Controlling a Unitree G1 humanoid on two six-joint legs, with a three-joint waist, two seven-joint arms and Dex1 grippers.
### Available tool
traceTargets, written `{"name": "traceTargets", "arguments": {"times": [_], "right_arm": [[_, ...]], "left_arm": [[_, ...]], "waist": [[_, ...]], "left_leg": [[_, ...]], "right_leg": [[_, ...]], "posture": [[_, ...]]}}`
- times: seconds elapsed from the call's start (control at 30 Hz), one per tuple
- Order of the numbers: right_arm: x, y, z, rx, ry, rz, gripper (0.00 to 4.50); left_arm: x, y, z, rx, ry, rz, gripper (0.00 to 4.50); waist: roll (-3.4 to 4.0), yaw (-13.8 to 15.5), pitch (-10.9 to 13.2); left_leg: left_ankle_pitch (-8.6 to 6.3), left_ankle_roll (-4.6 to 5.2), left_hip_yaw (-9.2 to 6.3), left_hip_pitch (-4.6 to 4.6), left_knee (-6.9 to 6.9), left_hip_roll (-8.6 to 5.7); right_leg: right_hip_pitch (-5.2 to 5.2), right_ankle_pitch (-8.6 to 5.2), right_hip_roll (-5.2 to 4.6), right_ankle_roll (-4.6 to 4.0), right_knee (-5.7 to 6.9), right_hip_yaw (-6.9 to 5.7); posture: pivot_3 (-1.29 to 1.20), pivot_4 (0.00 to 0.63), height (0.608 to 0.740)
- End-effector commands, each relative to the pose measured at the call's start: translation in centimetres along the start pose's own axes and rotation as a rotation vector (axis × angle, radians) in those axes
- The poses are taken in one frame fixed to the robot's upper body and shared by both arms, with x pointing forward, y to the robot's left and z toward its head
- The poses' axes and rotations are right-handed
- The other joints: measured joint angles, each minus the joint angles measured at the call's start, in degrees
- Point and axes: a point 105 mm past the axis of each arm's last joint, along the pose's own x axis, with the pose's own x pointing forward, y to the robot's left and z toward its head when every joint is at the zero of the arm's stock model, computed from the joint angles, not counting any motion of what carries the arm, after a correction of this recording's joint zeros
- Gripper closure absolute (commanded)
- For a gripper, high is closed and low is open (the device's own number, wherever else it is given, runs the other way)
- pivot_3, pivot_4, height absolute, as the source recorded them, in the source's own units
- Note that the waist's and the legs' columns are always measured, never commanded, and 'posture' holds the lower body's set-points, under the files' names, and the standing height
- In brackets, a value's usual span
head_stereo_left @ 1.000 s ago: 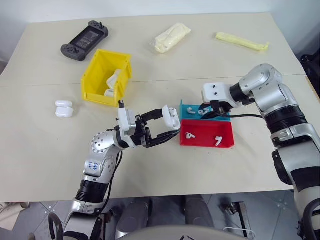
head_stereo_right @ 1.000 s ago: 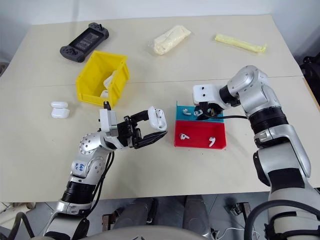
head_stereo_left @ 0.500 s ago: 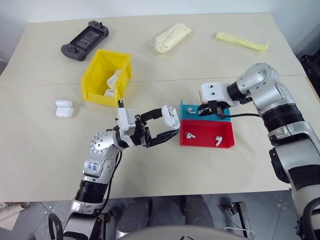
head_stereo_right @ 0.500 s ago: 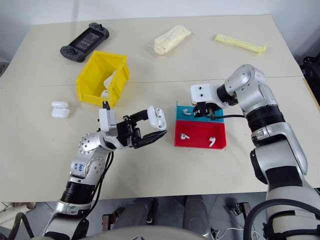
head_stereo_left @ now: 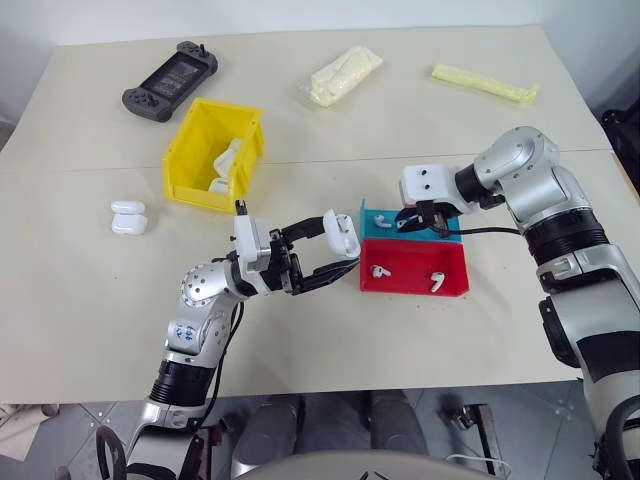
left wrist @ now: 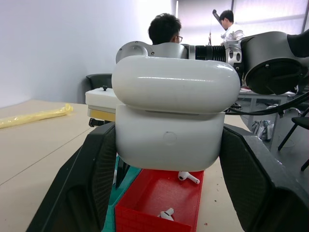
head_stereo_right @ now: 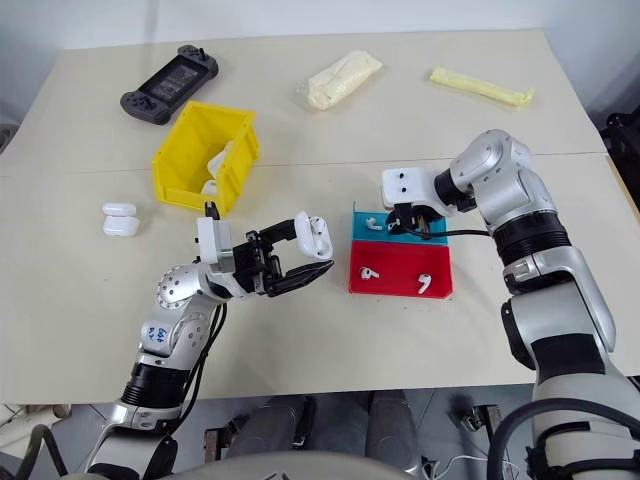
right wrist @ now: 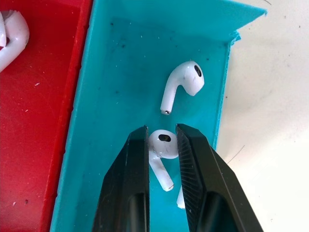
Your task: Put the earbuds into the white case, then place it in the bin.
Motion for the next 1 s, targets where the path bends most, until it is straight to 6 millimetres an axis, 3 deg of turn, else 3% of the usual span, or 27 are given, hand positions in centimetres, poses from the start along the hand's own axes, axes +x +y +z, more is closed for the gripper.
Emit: {"name": "traceTargets", "arguments": {"times": [0.03, 0.17, 0.33, 0.47, 0.73, 1.0], "right_arm": [[-3.5, -1.3, 2.6, 0.039, -0.158, -0.114, 4.02], [-6.5, -1.0, 4.4, 0.106, -0.365, -0.197, 4.02], [-8.8, 1.0, 4.0, 0.241, -0.573, -0.273, 4.02], [-9.9, 3.5, 6.1, 0.375, -0.931, -0.331, 4.02], [-8.8, 7.1, 8.6, 0.59, -1.286, -0.324, 4.02], [-7.4, 8.9, 10.5, 0.679, -1.392, -0.271, 4.02]], "left_arm": [[0.2, -0.2, 1.2, 0.033, -0.035, -0.021, 1.71], [0.4, -0.2, 1.2, 0.022, -0.035, -0.035, 1.71], [0.7, -0.1, 1.1, 0.002, -0.037, -0.06, 1.71], [1.0, 0.4, 1.3, -0.015, -0.044, -0.063, 1.71], [1.7, 0.8, 1.0, -0.059, -0.017, -0.08, 1.71], [2.8, 1.4, 1.5, -0.075, -0.034, -0.084, 1.71]], "waist": [[0.0, 0.0, 0.0], [0.0, 0.3, 0.0], [-0.01, 1.0, 0.0], [-0.01, 1.1, 0.0], [0.0, 1.2, 0.0], [0.0, 1.4, 0.0]], "left_leg": [[0.0, 0.0, 0.0, 0.0, 0.0, 0.0], [0.0, 0.0, -0.02, -0.01, 0.0, -0.01], [-0.02, 0.03, -0.05, -0.01, 0.04, -0.03], [-0.02, 0.02, -0.04, -0.02, 0.05, 0.02], [-0.04, 0.0, -0.02, 0.01, 0.12, 0.0], [-0.04, 0.01, -0.05, 0.02, 0.14, -0.05]], "right_leg": [[0.0, 0.0, 0.0, 0.0, 0.0, 0.0], [0.0, 0.0, 0.0, 0.0, 0.0, 0.0], [0.09, 0.01, -0.02, -0.01, -0.03, -0.01], [0.06, 0.01, 0.01, -0.01, -0.01, -0.01], [0.05, 0.01, 0.02, -0.01, 0.09, 0.04], [0.08, 0.01, 0.01, -0.01, 0.1, 0.04]], "posture": [[0.0, 0.15, 0.74], [0.0, 0.15, 0.74], [0.0, 0.15, 0.74], [0.0, 0.15, 0.74], [0.0, 0.15, 0.74], [0.0, 0.15, 0.74]]}}
